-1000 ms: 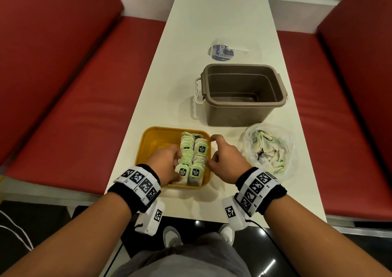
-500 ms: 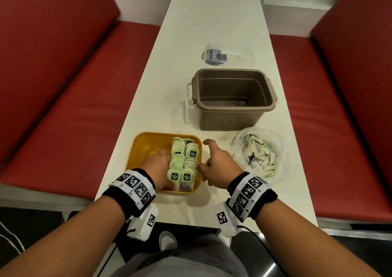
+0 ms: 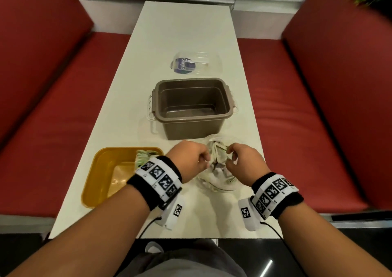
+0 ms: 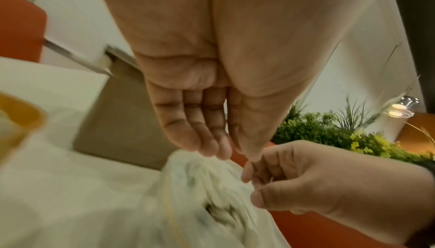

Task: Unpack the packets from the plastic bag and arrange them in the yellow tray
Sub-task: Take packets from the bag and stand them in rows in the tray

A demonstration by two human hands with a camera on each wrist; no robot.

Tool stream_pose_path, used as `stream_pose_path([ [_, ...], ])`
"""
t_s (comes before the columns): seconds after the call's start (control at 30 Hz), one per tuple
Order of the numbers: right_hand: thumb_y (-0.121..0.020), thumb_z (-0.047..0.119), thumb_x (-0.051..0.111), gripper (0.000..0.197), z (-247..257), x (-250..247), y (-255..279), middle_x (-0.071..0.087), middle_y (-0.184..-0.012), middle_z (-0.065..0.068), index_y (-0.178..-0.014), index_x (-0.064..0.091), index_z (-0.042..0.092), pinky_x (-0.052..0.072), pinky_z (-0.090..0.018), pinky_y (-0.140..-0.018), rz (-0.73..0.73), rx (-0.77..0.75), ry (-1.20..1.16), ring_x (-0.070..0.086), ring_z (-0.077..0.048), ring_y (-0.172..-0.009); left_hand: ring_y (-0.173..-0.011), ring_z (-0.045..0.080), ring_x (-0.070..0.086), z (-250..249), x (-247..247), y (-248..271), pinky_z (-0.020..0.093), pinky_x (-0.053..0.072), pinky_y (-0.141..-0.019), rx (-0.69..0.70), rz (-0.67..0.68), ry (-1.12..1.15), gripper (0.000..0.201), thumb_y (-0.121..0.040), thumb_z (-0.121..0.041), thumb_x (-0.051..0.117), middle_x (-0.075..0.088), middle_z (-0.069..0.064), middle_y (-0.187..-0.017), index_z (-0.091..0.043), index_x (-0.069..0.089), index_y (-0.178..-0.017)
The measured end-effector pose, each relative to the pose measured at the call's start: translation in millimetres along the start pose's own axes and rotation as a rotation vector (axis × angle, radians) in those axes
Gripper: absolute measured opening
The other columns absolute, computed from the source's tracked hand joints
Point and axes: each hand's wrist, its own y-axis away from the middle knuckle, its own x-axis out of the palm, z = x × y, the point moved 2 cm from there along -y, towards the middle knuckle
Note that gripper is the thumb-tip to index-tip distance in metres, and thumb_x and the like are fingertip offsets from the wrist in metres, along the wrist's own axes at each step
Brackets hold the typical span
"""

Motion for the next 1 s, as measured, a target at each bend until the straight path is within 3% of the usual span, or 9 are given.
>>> stream_pose_path([
  [0.1,-0.085,0.036,0.067,0.035,-29,0,2,0.053,-0.114,-0.007,-0.117,0.060,0.023,0.043,-0.031,-0.079,0.040,0.090,0.131,0.060,-0.030,-0.099,-0.083,0.009,0.062,-25,30,-25,0.016,0.041,-0.077,0.038,0.058,-0.030,0.014,-0.087,-0.026,0.066,0.073,-0.006,-0.094,-0.026,0.073,-0.099],
  [0.17,-0.086,0.039,0.067,0.041,-45,4,4,0.048,-0.119,-0.008,-0.122,0.056,0.025,0.044,-0.031,-0.083,0.088,0.135,0.127,0.060,-0.031,-0.100,-0.092,0.014,0.065,-37,49,-40,0.021,0.047,-0.085,0.027,0.095,-0.061,0.016,-0.088,-0.024,0.064,0.073,-0.003,-0.097,-0.025,0.074,-0.100],
  [0.27,-0.086,0.030,0.068,0.046,-57,11,3,0.051,-0.120,-0.008,-0.129,0.052,0.024,0.042,-0.029,-0.084,0.141,0.114,0.032,0.058,-0.029,-0.107,-0.098,0.021,0.065,-46,69,-53,0.033,0.051,-0.090,-0.020,0.142,-0.172,0.018,-0.089,-0.028,0.062,0.071,0.001,-0.102,-0.026,0.074,-0.101],
  [0.4,-0.083,0.015,0.067,0.046,-68,19,1,0.054,-0.114,-0.008,-0.127,0.053,0.020,0.044,-0.028,-0.086,0.149,0.082,-0.097,0.057,-0.027,-0.104,-0.098,0.021,0.064,-42,87,-62,0.030,0.051,-0.086,-0.094,0.158,-0.233,0.014,-0.089,-0.034,0.064,0.070,0.001,-0.101,-0.025,0.072,-0.097],
  [0.57,-0.080,0.011,0.067,0.048,-85,27,-1,0.053,-0.108,-0.003,-0.123,0.053,0.023,0.045,-0.027,-0.082,0.148,0.057,-0.163,0.057,-0.023,-0.097,-0.087,0.018,0.064,-36,83,-60,0.030,0.052,-0.082,-0.090,0.056,-0.157,0.009,-0.089,-0.029,0.063,0.070,-0.002,-0.089,-0.023,0.070,-0.088],
  [0.73,-0.083,0.034,0.072,0.054,-91,16,0,0.046,-0.113,-0.001,-0.133,0.055,0.024,0.043,-0.021,-0.088,0.078,-0.078,-0.230,0.053,-0.014,-0.098,-0.065,0.004,0.063,-36,67,-54,0.022,0.050,-0.069,-0.047,-0.167,0.154,0.004,-0.089,-0.028,0.066,0.067,-0.011,-0.075,-0.027,0.067,-0.085],
  [0.8,-0.082,0.037,0.076,0.046,-92,5,-2,0.048,-0.105,0.002,-0.124,0.062,0.023,0.041,-0.015,-0.077,0.017,-0.123,-0.358,0.050,-0.005,-0.082,-0.065,0.003,0.063,-42,67,-54,0.020,0.052,-0.067,-0.021,-0.213,0.266,0.001,-0.089,-0.027,0.067,0.067,-0.012,-0.075,-0.027,0.067,-0.088],
  [0.87,-0.084,0.030,0.076,0.022,-92,-5,-4,0.055,-0.092,0.003,-0.102,0.068,0.021,0.039,-0.018,-0.066,-0.035,-0.139,-0.440,0.049,-0.007,-0.067,-0.066,0.003,0.061,-46,71,-57,0.021,0.051,-0.068,-0.008,-0.221,0.294,0.001,-0.089,-0.027,0.067,0.065,-0.012,-0.075,-0.027,0.067,-0.088],
  [1.0,-0.084,0.022,0.072,0.011,-96,-15,-7,0.063,-0.066,-0.003,-0.080,0.064,0.015,0.041,-0.024,-0.056,-0.057,-0.092,-0.549,0.048,-0.008,-0.054,-0.071,0.010,0.061,-47,84,-67,0.026,0.051,-0.071,-0.140,-0.120,0.059,0.021,-0.089,-0.045,0.062,0.065,-0.008,-0.073,-0.026,0.064,-0.079],
])
